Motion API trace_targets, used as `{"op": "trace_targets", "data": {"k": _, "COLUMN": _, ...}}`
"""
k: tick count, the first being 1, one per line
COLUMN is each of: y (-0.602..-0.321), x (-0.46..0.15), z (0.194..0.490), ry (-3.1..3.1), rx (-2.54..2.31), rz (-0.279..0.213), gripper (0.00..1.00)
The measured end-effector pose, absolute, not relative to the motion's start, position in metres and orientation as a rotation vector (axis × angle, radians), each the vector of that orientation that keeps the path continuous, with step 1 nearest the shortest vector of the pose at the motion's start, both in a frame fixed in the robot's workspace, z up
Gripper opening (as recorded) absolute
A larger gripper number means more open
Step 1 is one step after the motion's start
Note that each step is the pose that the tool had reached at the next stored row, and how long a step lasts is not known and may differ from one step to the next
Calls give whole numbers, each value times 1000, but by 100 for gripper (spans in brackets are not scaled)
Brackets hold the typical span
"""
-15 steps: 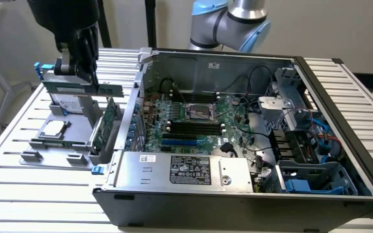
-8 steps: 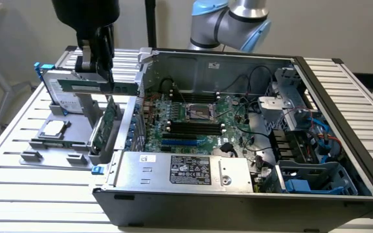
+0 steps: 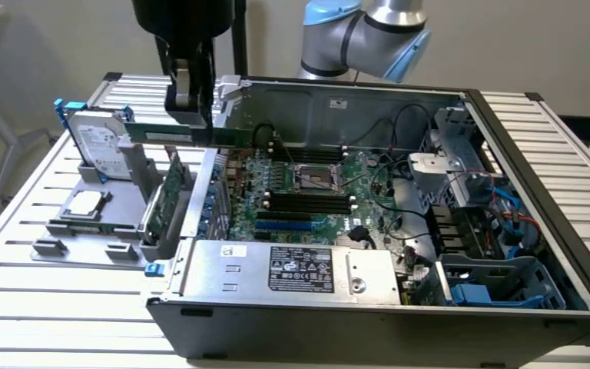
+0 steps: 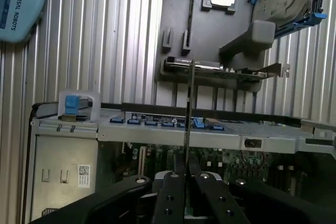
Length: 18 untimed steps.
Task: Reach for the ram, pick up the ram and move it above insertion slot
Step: 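Pick up the ram and move it above insertion slot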
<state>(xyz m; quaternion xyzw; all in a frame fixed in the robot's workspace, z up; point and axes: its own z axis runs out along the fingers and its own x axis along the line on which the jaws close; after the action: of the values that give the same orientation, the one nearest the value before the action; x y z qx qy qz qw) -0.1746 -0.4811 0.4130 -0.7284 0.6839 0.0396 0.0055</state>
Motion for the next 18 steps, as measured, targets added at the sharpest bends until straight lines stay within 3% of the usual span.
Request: {"op": "trace_targets", "data": {"k": 18, "y": -476, "x": -93, "z": 413, "ry": 2141, "rx": -2281, "rz": 124, "gripper": 14}}
